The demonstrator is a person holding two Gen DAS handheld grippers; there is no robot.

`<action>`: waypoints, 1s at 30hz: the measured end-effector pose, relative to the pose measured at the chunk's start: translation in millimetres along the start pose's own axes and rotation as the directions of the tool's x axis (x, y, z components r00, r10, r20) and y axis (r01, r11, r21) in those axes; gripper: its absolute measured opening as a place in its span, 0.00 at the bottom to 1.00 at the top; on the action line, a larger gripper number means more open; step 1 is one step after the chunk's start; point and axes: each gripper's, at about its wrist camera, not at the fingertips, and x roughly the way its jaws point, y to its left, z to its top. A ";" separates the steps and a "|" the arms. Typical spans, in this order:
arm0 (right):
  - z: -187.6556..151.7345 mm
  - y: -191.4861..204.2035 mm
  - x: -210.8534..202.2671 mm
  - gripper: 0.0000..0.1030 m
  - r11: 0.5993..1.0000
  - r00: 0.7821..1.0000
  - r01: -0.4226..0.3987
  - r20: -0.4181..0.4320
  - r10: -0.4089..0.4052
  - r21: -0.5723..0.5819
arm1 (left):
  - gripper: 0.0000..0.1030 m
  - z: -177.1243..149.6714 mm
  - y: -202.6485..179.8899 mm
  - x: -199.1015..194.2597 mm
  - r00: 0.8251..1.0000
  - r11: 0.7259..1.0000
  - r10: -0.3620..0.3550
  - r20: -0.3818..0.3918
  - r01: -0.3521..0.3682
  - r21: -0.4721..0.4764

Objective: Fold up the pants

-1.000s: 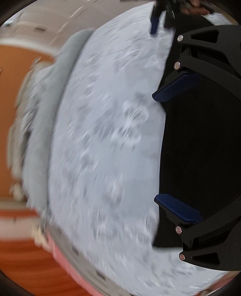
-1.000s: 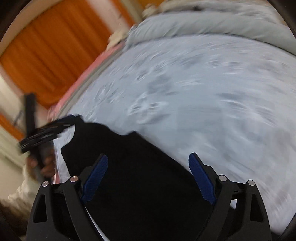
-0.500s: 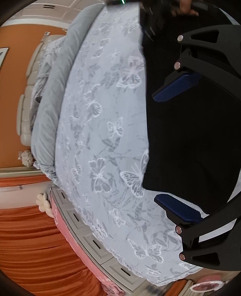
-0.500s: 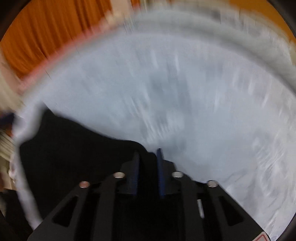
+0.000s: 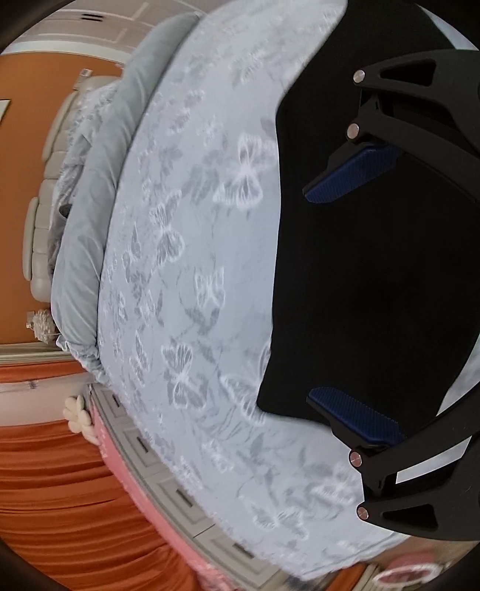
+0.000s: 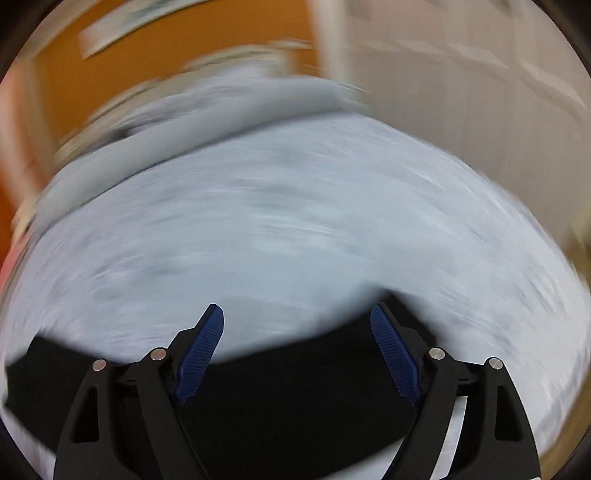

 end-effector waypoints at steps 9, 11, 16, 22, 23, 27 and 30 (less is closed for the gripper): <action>16.8 -28.3 49.6 0.11 0.993 0.995 -0.080 -0.065 0.074 -0.089 | 0.95 -21.3 -73.7 13.6 0.997 0.996 -0.075 -0.010 0.076 0.055; 34.5 -23.8 40.7 0.10 0.990 0.997 -0.064 0.023 0.067 -0.122 | 0.95 -24.3 -82.2 19.7 1.000 0.995 -0.025 0.013 0.023 0.100; 16.9 -54.2 93.8 0.35 0.998 0.994 0.038 -0.103 -0.043 -0.054 | 0.95 -26.4 -88.4 32.5 1.000 0.991 -0.011 -0.009 0.012 0.136; -4.2 -82.5 35.7 0.93 0.999 0.999 0.007 -0.046 -0.004 0.053 | 0.95 -21.4 -78.7 26.6 0.999 0.995 -0.038 -0.008 0.039 0.094; -11.1 -88.0 37.5 0.93 0.995 0.997 -0.016 -0.074 0.023 0.097 | 0.95 -20.5 -77.1 25.8 0.999 0.996 -0.043 -0.008 0.044 0.084; -43.4 -97.4 57.2 0.94 0.960 0.978 -0.117 -0.137 0.155 0.254 | 0.95 -16.7 -63.4 18.4 0.997 0.996 -0.080 -0.007 0.080 0.028; -40.4 -85.7 55.1 0.13 0.914 0.946 -0.234 -0.138 0.292 0.332 | 0.95 -16.3 -55.1 15.6 0.995 0.995 -0.097 -0.018 0.097 0.004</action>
